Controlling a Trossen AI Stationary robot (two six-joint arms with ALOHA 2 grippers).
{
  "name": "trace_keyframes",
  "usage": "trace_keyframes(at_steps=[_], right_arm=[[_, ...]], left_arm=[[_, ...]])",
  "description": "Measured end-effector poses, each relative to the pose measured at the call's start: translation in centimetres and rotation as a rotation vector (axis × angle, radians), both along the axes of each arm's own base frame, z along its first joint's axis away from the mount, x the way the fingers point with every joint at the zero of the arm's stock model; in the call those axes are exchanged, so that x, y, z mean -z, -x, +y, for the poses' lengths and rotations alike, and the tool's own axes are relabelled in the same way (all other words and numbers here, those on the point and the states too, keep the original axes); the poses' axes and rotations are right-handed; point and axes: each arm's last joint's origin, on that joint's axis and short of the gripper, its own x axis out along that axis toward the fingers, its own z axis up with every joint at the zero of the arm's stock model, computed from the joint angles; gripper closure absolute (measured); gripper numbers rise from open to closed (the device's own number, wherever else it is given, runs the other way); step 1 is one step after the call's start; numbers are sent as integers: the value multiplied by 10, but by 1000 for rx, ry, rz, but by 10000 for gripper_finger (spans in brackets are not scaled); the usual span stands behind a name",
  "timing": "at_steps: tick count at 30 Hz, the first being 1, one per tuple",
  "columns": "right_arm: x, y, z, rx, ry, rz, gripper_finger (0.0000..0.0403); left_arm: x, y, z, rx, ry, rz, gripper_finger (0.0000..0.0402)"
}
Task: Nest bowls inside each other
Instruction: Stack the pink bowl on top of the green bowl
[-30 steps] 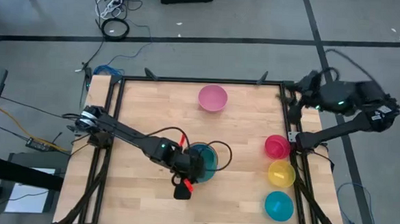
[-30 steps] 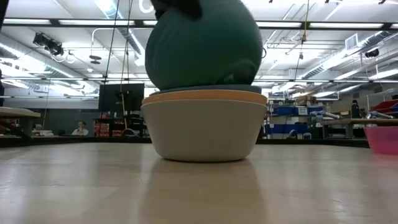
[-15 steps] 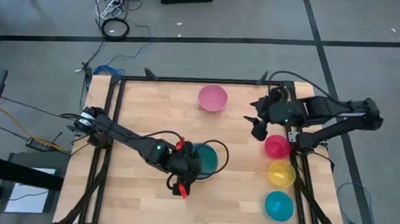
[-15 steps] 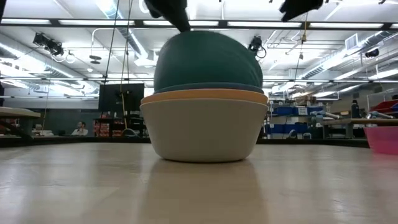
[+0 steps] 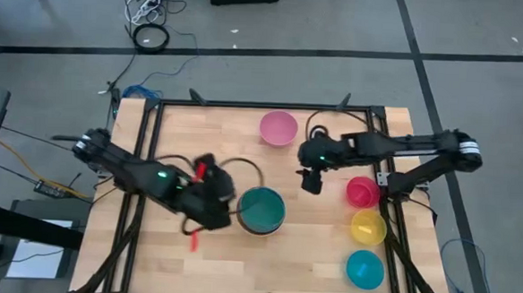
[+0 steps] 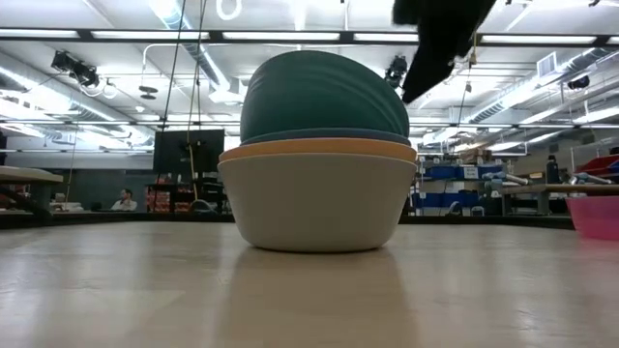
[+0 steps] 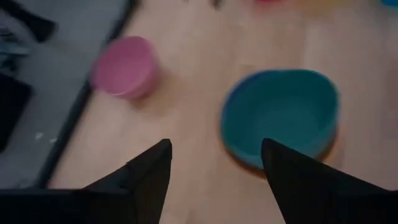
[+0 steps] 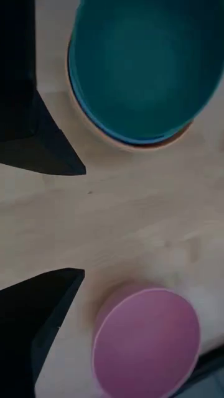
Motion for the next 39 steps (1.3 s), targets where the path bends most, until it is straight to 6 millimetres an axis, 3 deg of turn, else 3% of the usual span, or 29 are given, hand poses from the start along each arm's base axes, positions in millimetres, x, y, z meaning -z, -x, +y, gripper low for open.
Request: trace_keyframes(at_steps=[5, 10, 18, 26, 39], right_arm=[[20, -21, -25, -17, 0, 31, 161], [42, -38, -55, -21, -53, 34, 164], [54, -62, -94, -10, -64, 56, 165], [68, -79, -119, -18, -146, 88, 166], [91, -72, -154, 77, -257, 127, 170]], left_arm=[[-21, 42, 6, -101, -32, -109, 145], [-28, 69, 8, -135, -6, -180, 146], [-13, 73, 3, -140, 18, -141, 153], [-9, 77, -5, -134, 49, -139, 153], [-10, 82, -14, -116, 60, -179, 153]])
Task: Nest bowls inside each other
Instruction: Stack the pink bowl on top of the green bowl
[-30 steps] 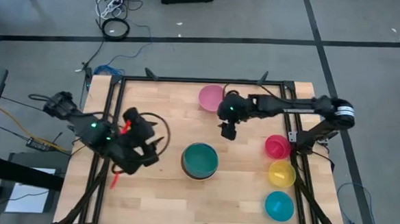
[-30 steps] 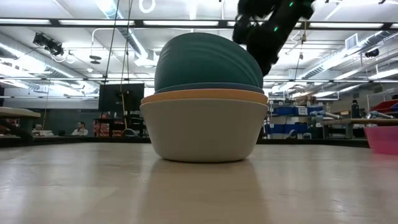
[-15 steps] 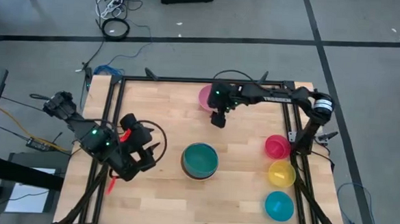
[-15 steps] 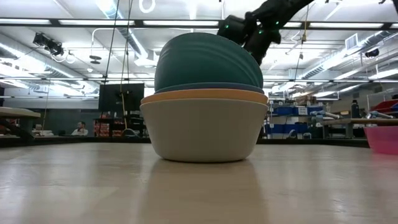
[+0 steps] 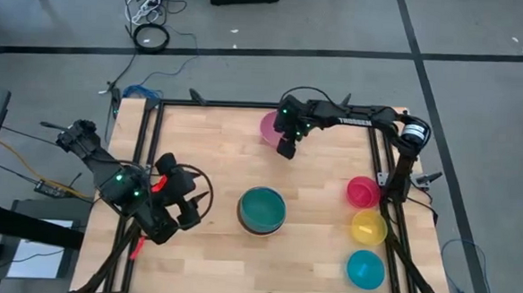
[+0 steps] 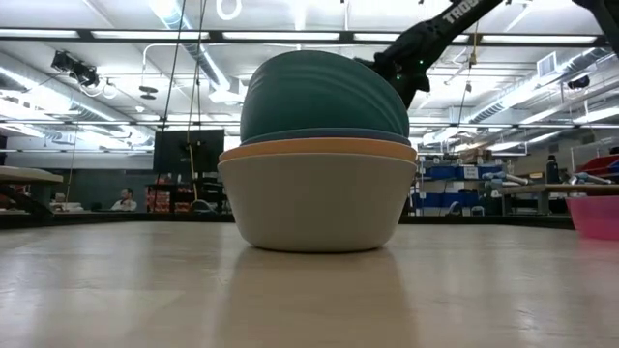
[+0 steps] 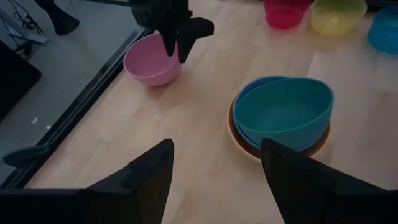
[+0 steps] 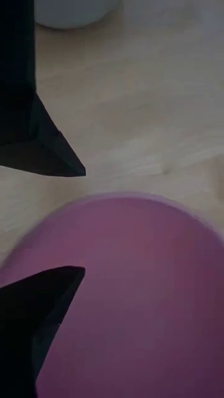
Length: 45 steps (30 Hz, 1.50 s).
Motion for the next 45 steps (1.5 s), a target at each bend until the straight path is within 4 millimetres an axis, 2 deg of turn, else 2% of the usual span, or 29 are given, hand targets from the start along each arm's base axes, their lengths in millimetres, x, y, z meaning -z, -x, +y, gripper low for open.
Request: trace_keyframes(at_steps=[4, 7, 17, 23, 26, 28, 31, 34, 38, 41, 45], right_arm=[[4, -1, 0, -3, -16, 8, 187], [6, -1, 2, -7, -21, 20, 217], [10, -5, 15, -90, -17, 49, 387], [7, -10, 37, -156, 2, 80, 399], [1, -13, 54, -196, 23, 72, 400], [-10, -14, 69, -221, 45, 45, 401], [-31, -16, 93, -259, 95, 14, 402], [-60, -16, 117, -287, 135, -42, 402], [-88, -19, 158, -352, 129, -125, 402], [-101, -19, 193, -409, 96, -162, 403], [-102, -14, 231, -439, 65, -165, 403]], left_arm=[[-1, 0, -3, 9, 0, -20, 153], [-1, 1, -4, 11, -3, -23, 153], [-1, 0, -4, 10, -2, -30, 153], [-1, 0, -4, 10, 1, -35, 153], [-1, 0, -4, 10, 2, -35, 153], [0, -2, -5, 8, -1, -33, 153], [0, -2, -5, 8, -5, -28, 153], [1, -2, -4, 3, -16, -27, 153], [1, -3, -3, -7, -21, -22, 153], [2, -5, -2, -18, -24, -23, 153], [2, -5, 0, -26, -25, -25, 153]])
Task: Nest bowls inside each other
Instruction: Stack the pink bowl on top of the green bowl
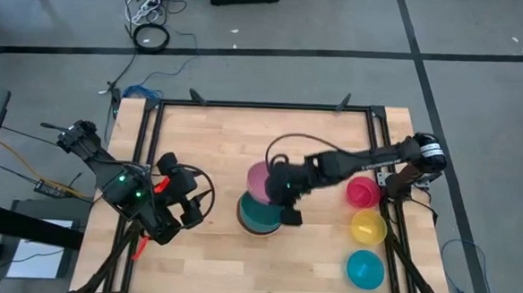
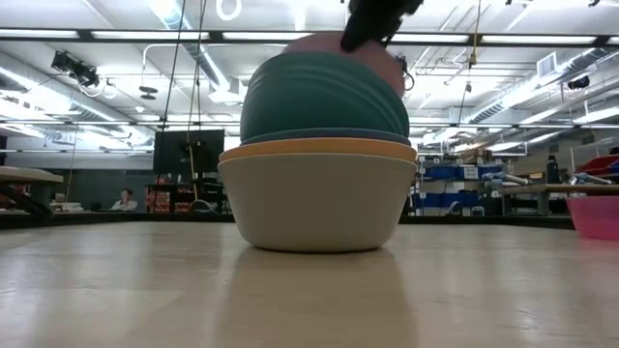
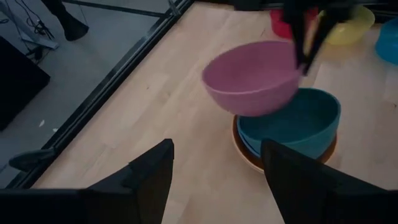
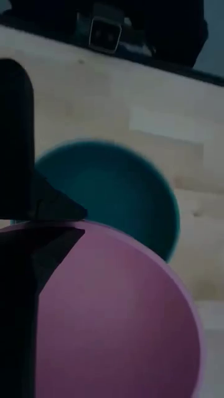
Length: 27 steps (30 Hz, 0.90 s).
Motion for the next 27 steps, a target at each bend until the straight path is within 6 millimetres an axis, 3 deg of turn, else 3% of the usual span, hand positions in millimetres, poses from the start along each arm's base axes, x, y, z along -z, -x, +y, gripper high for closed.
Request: trace_keyframes(at_steps=[4, 10, 15, 21, 27], right_arm=[[0, 3, 22, 9, -23, -10, 403], [25, -6, 43, -18, -103, -3, 403], [46, -17, 63, -60, -110, -18, 391], [38, -13, 67, -23, -89, -43, 296], [4, -9, 68, -2, -105, -140, 181]], left_arm=[[0, -2, 2, -12, 0, -1, 153], [1, -7, -1, -15, 21, -27, 154], [13, -20, -11, 7, 36, 29, 154], [30, -34, -23, 22, 47, 103, 154], [37, -53, -34, 81, 52, 65, 154]])
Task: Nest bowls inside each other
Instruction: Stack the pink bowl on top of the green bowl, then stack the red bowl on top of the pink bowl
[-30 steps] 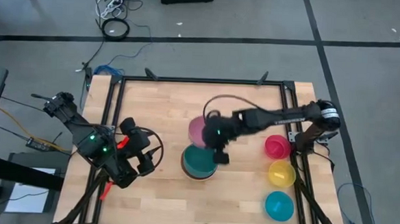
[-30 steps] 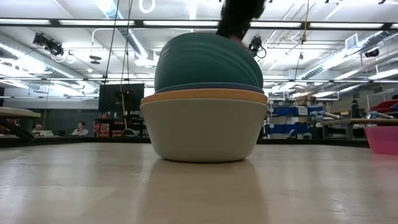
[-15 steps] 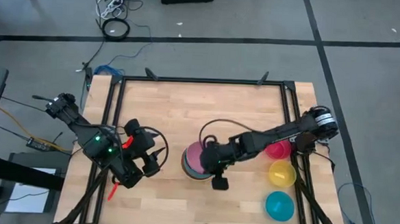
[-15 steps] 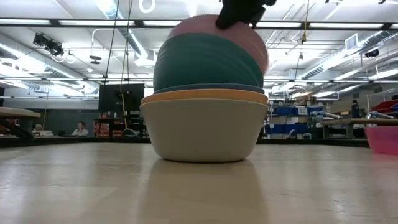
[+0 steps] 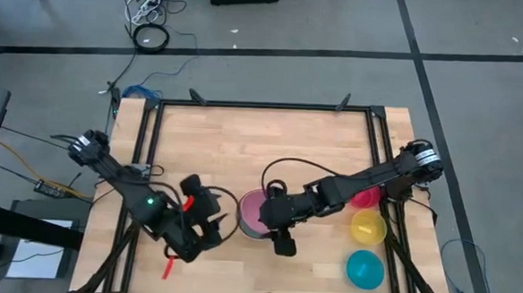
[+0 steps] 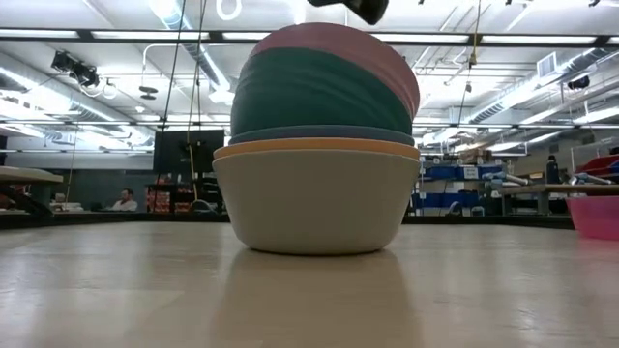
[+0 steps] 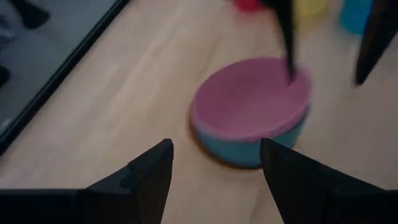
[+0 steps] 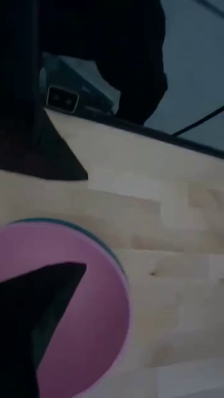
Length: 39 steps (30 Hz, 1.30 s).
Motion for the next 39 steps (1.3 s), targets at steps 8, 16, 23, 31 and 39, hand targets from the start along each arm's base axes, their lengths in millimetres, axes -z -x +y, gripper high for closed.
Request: trace_keyframes(at_steps=[8, 16, 23, 31, 39], right_arm=[[-59, 26, 5, 67, 117, -97, 137], [-132, 103, -3, 260, 315, -242, 158], [-159, 174, -15, 426, 370, -338, 172], [-161, 209, -21, 492, 375, -360, 183], [-131, 204, -11, 521, 263, -120, 186]], left_arm=[[36, -62, -2, 127, -10, 62, 154], [70, -96, 10, 170, 30, 156, 154], [84, -99, 3, 185, 115, 207, 179], [95, -95, -2, 150, 121, 269, 209], [95, -84, -6, 89, 78, 287, 210]])
